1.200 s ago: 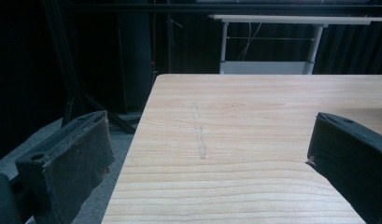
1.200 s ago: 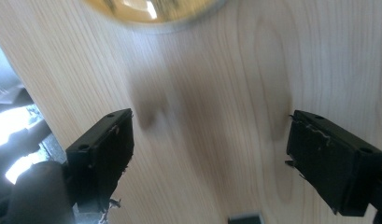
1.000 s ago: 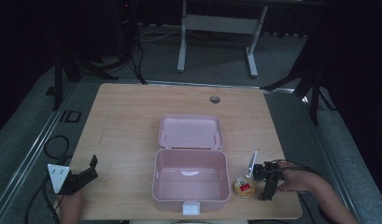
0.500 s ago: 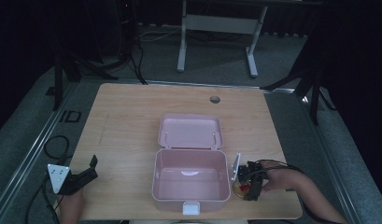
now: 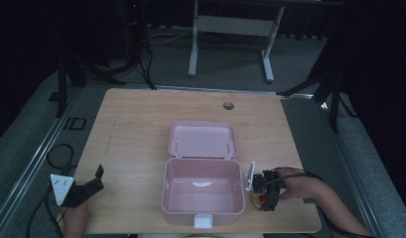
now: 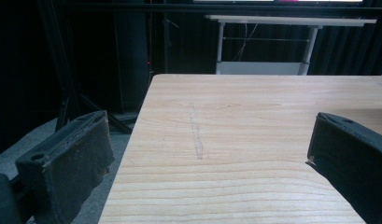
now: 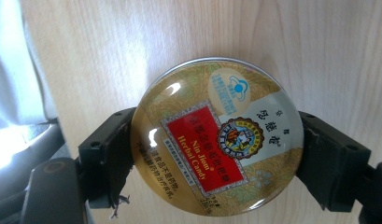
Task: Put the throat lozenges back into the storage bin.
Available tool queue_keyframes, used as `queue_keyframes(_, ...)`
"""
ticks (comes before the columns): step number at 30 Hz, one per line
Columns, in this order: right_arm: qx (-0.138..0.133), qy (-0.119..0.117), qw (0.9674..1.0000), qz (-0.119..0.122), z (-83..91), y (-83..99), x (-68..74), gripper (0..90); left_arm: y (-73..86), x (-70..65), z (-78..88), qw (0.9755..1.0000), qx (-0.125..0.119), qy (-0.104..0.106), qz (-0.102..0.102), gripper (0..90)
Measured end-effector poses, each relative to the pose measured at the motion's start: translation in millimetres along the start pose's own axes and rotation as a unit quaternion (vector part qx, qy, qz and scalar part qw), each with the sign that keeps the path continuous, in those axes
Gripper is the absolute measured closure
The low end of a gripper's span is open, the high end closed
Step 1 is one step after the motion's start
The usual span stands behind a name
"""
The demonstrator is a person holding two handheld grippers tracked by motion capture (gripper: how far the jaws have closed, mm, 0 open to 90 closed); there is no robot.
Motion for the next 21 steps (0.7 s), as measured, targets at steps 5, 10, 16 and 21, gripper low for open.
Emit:
queue_keyframes(5, 0.008, 0.001, 0.9999, -0.009, 10.8, 6.0, -0.3, 20.1, 0.0, -0.2, -0.1, 1.0000, 0.000, 0.000, -0.001, 0.3)
queue_keyframes(10, 0.023, -0.006, 0.9995, -0.020, 28.5, 10.0, 2.0, 20.1, 0.0, -0.3, -0.3, 1.0000, 0.001, 0.000, -0.001, 0.3)
queue_keyframes(16, 0.017, -0.002, 0.9996, -0.022, 52.7, 7.4, 3.8, 20.2, 0.0, -0.3, -0.4, 1.0000, 0.002, 0.000, -0.001, 0.3)
queue_keyframes(21, 0.015, 0.003, 0.9996, -0.025, 72.1, 2.7, 2.6, 20.2, 0.0, -0.2, -0.5, 1.0000, 0.003, 0.001, 0.000, 0.4)
Point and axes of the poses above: each handheld gripper's, and its own axes: z roughly backward along the jaws, y roughly out of its underside, x roughly to its left, the point moved 4 cm from there along -z, roughly forward along the jaws, and after that the axes turned 12 degrees about y, right-handed, at the moved point
